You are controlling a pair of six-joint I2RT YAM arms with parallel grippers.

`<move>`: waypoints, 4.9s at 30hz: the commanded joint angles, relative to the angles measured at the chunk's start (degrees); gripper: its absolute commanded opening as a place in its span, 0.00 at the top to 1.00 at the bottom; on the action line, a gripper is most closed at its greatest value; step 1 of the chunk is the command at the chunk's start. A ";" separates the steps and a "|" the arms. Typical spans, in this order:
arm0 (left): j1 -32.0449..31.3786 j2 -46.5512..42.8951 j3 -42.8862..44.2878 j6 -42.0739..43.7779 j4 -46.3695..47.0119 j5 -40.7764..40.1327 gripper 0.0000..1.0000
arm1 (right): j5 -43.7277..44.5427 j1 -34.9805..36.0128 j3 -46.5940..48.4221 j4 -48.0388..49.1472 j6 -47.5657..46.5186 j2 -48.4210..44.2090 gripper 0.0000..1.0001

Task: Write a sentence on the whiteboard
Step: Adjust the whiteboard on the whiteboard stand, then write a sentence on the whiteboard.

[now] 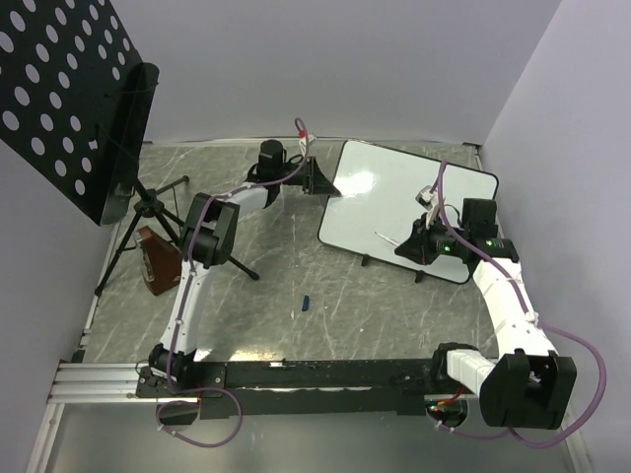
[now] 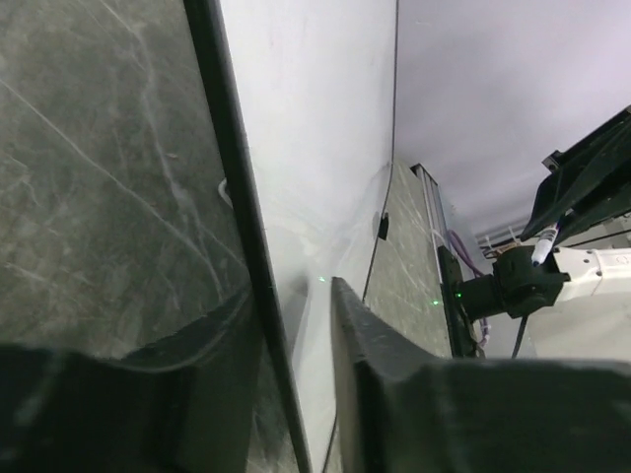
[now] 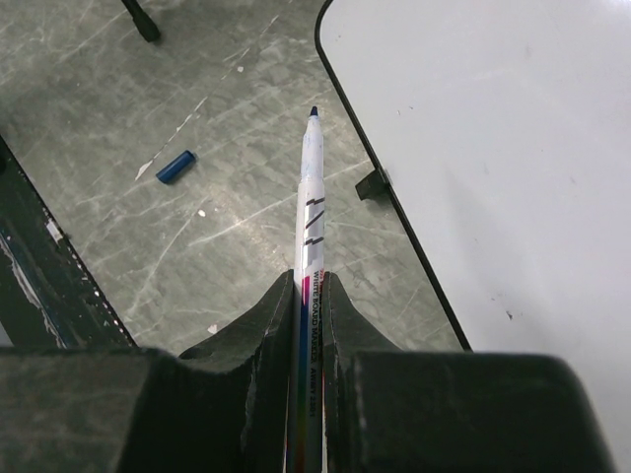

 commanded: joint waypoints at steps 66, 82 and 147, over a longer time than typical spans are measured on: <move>-5.27 -35.94 -57.47 10.68 23.95 -46.16 0.63 | -2.81 -1.00 2.60 -0.52 -1.39 -0.43 1.00; -5.18 -39.54 -57.11 10.50 23.07 -44.23 0.23 | -2.46 -1.00 2.51 -0.35 -1.48 -0.35 1.00; -1.58 -92.18 -64.41 30.54 -25.71 -54.16 0.03 | 8.79 11.47 16.84 -5.36 -2.53 -6.59 1.00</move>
